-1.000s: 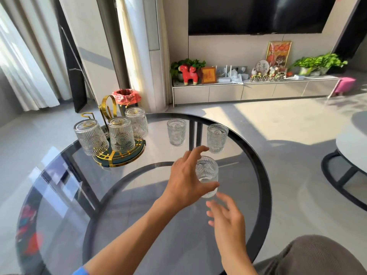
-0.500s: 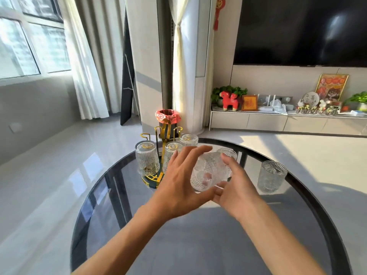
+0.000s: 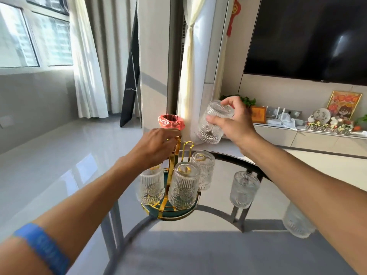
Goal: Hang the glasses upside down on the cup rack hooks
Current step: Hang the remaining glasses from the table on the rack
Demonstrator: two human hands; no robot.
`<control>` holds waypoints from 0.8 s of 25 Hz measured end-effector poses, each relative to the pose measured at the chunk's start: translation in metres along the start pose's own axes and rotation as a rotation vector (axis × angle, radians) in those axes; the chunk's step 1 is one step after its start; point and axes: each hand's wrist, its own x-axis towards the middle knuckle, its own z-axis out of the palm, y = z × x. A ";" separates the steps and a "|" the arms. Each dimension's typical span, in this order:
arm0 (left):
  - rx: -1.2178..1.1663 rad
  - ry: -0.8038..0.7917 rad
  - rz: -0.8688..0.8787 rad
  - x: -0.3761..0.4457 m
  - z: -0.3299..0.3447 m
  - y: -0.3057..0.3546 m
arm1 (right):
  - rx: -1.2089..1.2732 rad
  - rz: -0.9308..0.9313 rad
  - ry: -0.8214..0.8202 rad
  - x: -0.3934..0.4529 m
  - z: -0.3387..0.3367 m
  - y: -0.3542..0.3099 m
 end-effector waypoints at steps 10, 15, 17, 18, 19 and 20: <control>-0.132 0.034 0.069 0.008 0.009 -0.018 | -0.226 0.025 -0.176 0.033 0.073 0.050; -0.122 0.031 0.066 0.005 0.011 -0.019 | -0.380 0.087 -0.306 0.033 0.092 0.059; -0.113 0.025 0.073 0.006 0.011 -0.019 | -0.436 0.148 -0.333 0.030 0.096 0.065; -0.123 0.015 0.066 0.006 0.010 -0.019 | -0.469 0.167 -0.328 0.029 0.099 0.067; -0.136 0.005 0.052 0.007 0.009 -0.018 | -0.498 0.176 -0.314 0.029 0.101 0.067; -0.142 -0.006 0.036 0.007 0.009 -0.017 | -0.533 0.170 -0.303 0.029 0.103 0.065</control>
